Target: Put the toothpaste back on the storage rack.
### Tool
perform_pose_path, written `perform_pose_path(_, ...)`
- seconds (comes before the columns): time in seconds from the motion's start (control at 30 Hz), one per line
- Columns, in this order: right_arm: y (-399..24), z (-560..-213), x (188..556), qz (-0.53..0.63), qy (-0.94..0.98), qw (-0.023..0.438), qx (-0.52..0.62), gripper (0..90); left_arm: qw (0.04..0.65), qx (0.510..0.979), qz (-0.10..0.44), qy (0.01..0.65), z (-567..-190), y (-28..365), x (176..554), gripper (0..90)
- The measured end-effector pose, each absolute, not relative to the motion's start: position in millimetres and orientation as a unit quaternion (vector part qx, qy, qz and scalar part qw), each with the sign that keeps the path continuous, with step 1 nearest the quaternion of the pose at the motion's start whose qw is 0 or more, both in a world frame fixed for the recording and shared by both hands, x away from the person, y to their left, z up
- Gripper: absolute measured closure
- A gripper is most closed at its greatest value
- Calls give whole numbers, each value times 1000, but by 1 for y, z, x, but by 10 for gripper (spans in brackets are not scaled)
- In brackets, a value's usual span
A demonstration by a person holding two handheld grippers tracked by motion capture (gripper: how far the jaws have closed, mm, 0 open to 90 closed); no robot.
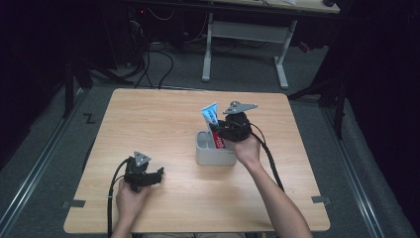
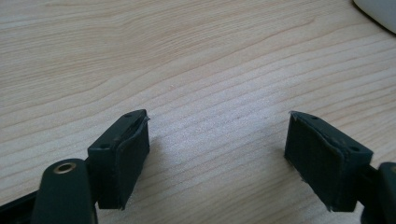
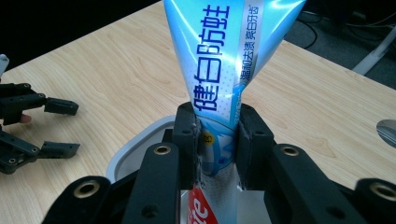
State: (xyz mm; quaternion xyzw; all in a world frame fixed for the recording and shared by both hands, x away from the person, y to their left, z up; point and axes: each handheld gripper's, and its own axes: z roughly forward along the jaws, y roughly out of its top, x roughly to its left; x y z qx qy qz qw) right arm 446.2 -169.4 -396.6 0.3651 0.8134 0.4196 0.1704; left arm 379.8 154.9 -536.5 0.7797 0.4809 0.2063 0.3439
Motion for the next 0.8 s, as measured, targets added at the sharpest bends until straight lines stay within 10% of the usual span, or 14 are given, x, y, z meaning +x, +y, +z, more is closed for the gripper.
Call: perform_pose_path(0.8,-173,-409,439,407,821,161,368,720,344,779,207,482,-536,155,380,224)
